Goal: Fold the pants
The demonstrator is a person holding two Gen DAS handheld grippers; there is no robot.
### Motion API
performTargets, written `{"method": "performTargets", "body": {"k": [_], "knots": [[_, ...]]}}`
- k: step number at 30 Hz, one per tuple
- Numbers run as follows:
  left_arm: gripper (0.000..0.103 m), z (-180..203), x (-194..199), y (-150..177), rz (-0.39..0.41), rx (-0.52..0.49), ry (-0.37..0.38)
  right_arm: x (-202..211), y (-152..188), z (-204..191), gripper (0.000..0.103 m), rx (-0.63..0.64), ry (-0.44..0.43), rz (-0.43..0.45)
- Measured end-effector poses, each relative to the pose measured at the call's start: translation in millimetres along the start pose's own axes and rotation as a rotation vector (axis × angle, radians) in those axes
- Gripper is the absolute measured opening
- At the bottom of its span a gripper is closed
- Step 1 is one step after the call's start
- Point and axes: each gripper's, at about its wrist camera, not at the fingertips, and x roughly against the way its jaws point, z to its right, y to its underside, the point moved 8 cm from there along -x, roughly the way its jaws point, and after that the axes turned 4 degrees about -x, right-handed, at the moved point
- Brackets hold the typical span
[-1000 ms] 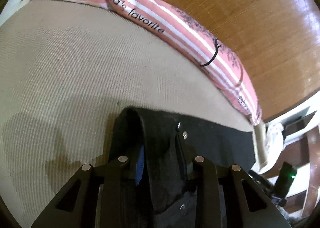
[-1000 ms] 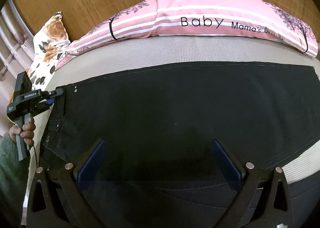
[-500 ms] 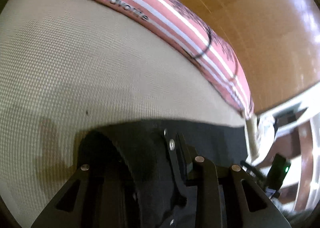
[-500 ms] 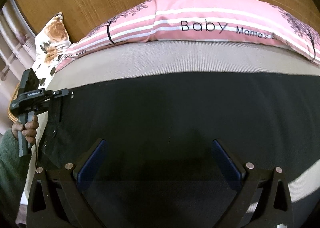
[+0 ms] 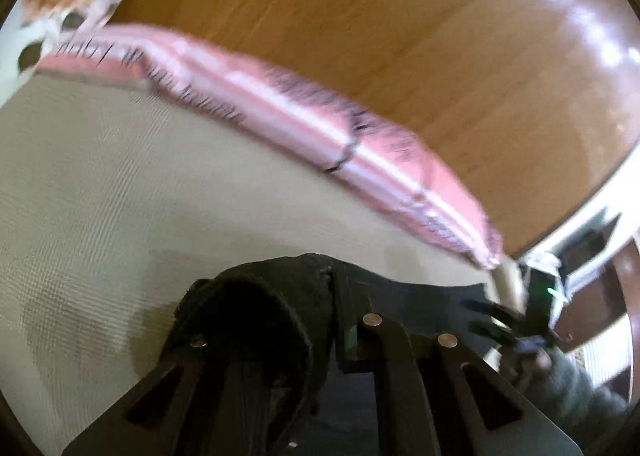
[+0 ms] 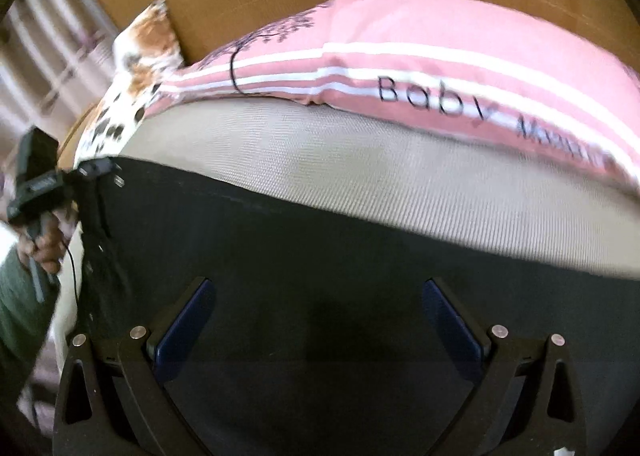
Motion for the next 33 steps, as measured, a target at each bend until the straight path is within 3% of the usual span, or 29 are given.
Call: {"method": "performTargets", "body": {"k": [7, 13, 16, 21, 25, 29, 33], "knots": [[0.008, 34.5, 38.2, 4.2, 0.084, -0.046, 0.15, -15.0, -38.2, -10.5, 0.096, 0.232, -0.096, -0.085], [0.008, 37.1, 47.8, 4.9, 0.103, -0.025, 0.179, -35.5, -42.6, -30.0, 0.09, 0.417, -0.218, -0.221], [0.008, 36.2, 51.2, 4.4, 0.095, -0.032, 0.16, -49.5, -39.8, -28.7, 0.082, 0.465, -0.236, -0.287], [0.008, 34.6, 53.0, 4.3, 0.091, -0.04, 0.134, -57.6, -26.7, -22.1, 0.054, 0.508, -0.269, -0.357], [0.009, 26.9, 46.5, 4.2, 0.085, -0.027, 0.107, -57.1, -22.5, -11.4, 0.044, 0.493, -0.244, -0.345], [0.009, 21.3, 39.7, 3.5, 0.078, -0.031, 0.065, -45.2, -19.5, -9.8, 0.016, 0.459, -0.155, -0.297], [0.009, 17.1, 38.2, 2.4, 0.089, -0.044, 0.016, -16.8, -16.8, -14.4, 0.012, 0.437, -0.041, -0.192]]}}
